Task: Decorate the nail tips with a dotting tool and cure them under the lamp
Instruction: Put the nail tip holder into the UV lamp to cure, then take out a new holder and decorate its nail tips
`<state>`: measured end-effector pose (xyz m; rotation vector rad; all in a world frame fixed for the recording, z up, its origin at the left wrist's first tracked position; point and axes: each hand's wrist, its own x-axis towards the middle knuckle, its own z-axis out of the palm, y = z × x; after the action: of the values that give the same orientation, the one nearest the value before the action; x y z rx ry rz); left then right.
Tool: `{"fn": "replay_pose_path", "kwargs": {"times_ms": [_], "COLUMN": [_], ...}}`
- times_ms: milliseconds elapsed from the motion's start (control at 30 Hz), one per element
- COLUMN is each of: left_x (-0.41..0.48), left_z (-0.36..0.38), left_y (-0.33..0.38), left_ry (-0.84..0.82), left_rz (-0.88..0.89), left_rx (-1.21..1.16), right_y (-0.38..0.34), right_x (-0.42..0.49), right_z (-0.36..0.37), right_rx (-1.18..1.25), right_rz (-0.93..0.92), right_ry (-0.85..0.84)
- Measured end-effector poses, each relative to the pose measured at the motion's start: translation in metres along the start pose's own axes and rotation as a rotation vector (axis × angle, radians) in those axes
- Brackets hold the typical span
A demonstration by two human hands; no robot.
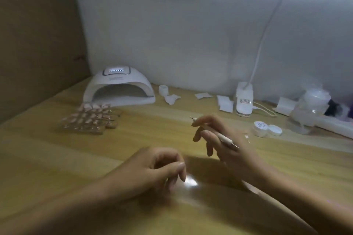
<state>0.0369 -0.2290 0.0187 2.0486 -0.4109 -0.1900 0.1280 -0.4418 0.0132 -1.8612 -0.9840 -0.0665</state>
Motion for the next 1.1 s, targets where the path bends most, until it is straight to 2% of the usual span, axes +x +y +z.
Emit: {"fn": "replay_pose_path", "kwargs": {"times_ms": [67,167,300,400,533,700,1100], "left_x": [-0.019,-0.043,-0.070,-0.090,-0.106,-0.100,-0.092], "left_z": [-0.021,-0.056,-0.093,-0.121,-0.162,-0.187,-0.195], "left_y": [-0.014,-0.038,-0.064,-0.079,-0.099,-0.122,-0.128], "left_ry": [0.125,0.316,0.430,0.498,0.674,0.703,0.663], "left_rz": [-0.021,-0.075,-0.058,-0.102,-0.260,-0.421,-0.363], "left_rx": [0.272,0.678,0.882,0.820,0.749,0.635,0.441], "right_y": [0.002,0.003,0.002,0.000,-0.003,-0.013,-0.018], "right_x": [0.019,0.046,0.074,0.086,0.096,0.105,0.107], "right_z": [0.019,0.050,0.079,0.095,0.123,0.151,0.156], "right_rx": [-0.038,-0.071,-0.091,-0.186,-0.397,-0.473,-0.537], "right_rz": [0.010,0.020,0.045,0.000,-0.047,-0.059,-0.024], "right_ry": [-0.053,-0.029,-0.053,-0.132,-0.241,-0.237,-0.230]}}
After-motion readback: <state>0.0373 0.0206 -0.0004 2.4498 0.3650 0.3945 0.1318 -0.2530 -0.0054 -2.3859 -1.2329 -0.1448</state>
